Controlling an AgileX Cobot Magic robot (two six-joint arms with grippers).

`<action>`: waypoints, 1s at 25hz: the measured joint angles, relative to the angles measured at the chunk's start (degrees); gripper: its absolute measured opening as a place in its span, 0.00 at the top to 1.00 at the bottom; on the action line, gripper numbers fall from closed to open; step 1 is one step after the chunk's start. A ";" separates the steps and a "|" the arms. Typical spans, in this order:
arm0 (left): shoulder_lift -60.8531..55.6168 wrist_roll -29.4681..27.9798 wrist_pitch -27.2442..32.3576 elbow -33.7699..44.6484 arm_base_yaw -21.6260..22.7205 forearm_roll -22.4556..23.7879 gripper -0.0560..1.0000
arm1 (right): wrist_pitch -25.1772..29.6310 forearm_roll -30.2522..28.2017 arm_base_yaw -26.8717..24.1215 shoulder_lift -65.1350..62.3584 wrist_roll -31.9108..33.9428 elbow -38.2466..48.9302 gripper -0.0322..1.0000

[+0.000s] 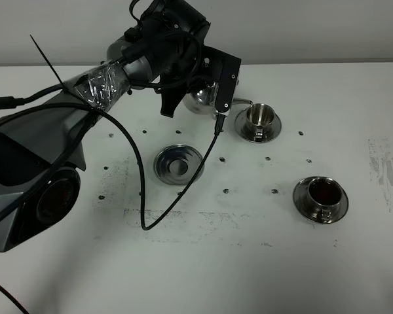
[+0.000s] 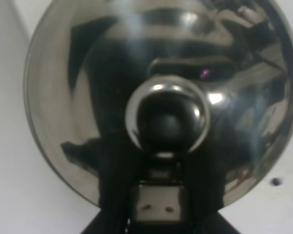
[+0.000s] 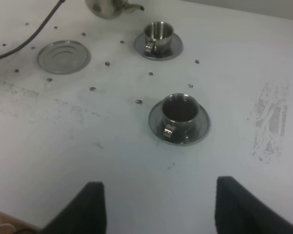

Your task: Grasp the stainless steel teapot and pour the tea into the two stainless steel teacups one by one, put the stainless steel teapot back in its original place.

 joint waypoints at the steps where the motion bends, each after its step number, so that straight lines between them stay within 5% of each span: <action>1: 0.00 -0.12 -0.47 0.00 -0.29 0.48 0.78 | 0.00 0.00 0.00 0.00 0.00 0.00 0.51; 25: 4.00 -3.19 -8.29 -0.07 -3.90 14.17 0.78 | 0.00 -0.45 0.00 0.00 0.00 0.00 0.51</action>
